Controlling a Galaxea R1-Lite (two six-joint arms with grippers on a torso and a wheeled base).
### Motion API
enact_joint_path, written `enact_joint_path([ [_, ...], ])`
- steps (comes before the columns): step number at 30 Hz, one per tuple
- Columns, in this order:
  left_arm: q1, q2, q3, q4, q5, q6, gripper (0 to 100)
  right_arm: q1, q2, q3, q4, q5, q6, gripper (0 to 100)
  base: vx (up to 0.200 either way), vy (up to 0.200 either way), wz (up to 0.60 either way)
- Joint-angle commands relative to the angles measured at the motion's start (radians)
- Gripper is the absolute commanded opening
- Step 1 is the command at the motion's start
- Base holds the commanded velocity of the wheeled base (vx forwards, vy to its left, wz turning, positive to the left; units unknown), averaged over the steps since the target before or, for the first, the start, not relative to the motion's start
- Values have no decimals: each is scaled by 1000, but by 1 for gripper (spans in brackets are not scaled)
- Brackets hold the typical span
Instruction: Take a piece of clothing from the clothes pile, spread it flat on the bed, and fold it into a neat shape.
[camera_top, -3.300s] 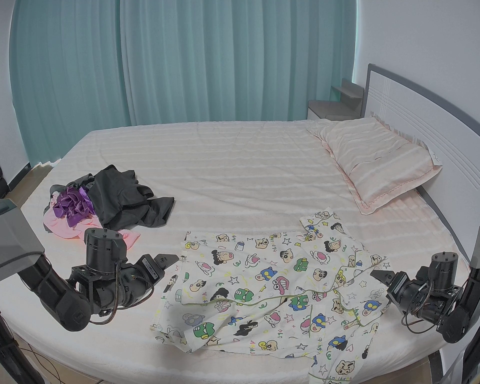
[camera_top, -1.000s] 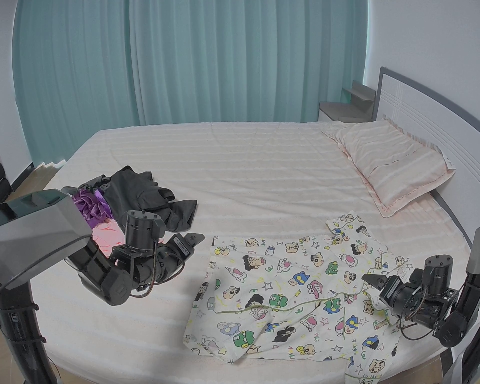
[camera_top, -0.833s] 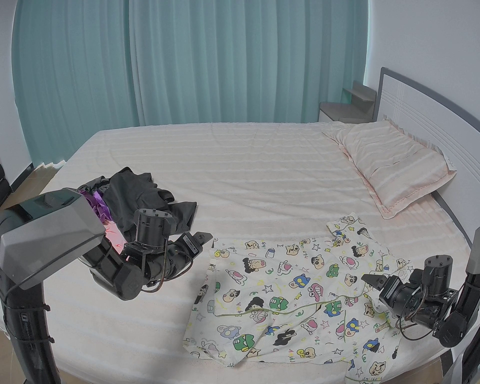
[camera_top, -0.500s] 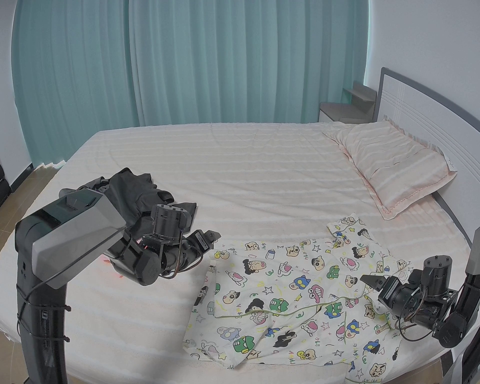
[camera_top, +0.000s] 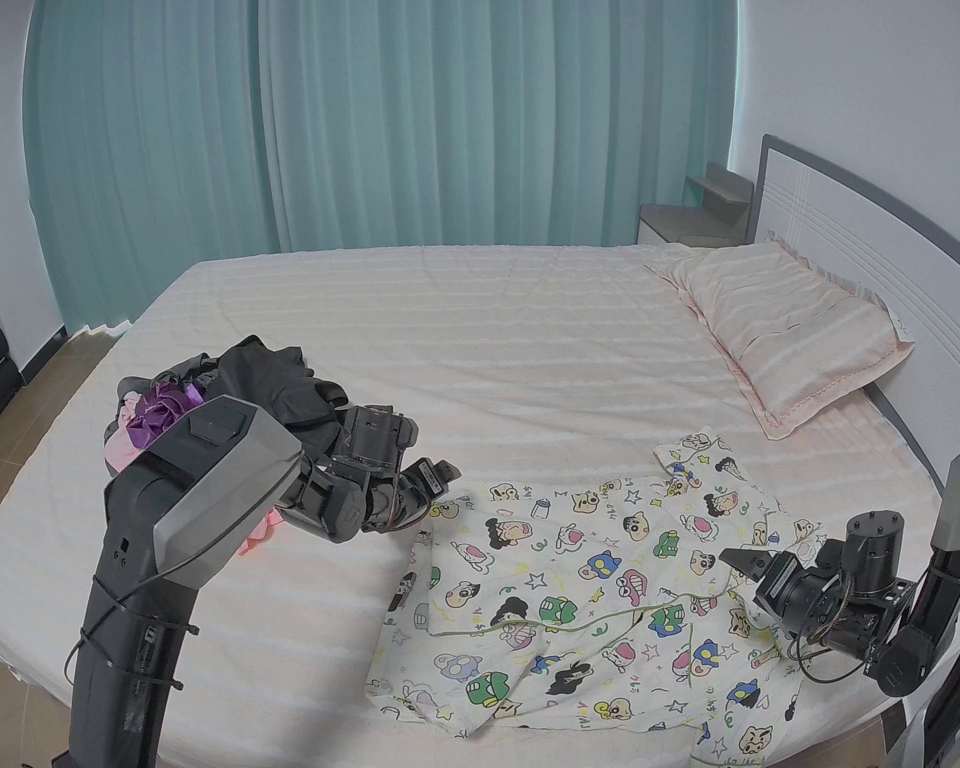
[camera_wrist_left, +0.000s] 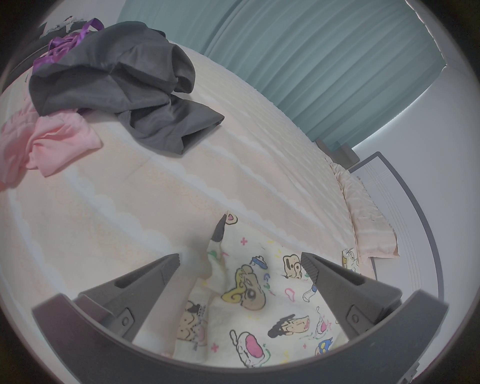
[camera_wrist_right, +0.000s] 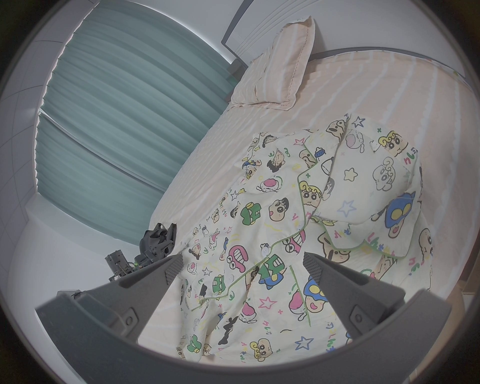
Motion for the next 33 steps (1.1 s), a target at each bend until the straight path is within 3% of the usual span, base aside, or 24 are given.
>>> enact_joint_path([
  [1, -1, 76, -72, 19, -1, -2, 100, 4, -2, 18, -1, 0, 0, 100, 0, 0, 0],
  [5, 0, 91, -102, 36, -1, -2, 100, 4, -2, 18, -2, 0, 0, 100, 0, 0, 0],
  [6, 0, 108, -147, 61, -3, -2, 0, 4, -2, 18, -2, 0, 0, 100, 0, 0, 0],
  [15, 19, 180, -343, 196, 16, -14, 0, 4, -2, 18, -2, 0, 2, 100, 0, 0, 0],
  [20, 51, 203, -464, 207, 79, -29, 0, 8, -3, 18, -2, -1, 2, 100, 0, 0, 0],
  [33, 66, 211, -464, 208, 97, -28, 0, 8, -3, 18, -2, -1, 2, 100, 0, 0, 0],
])
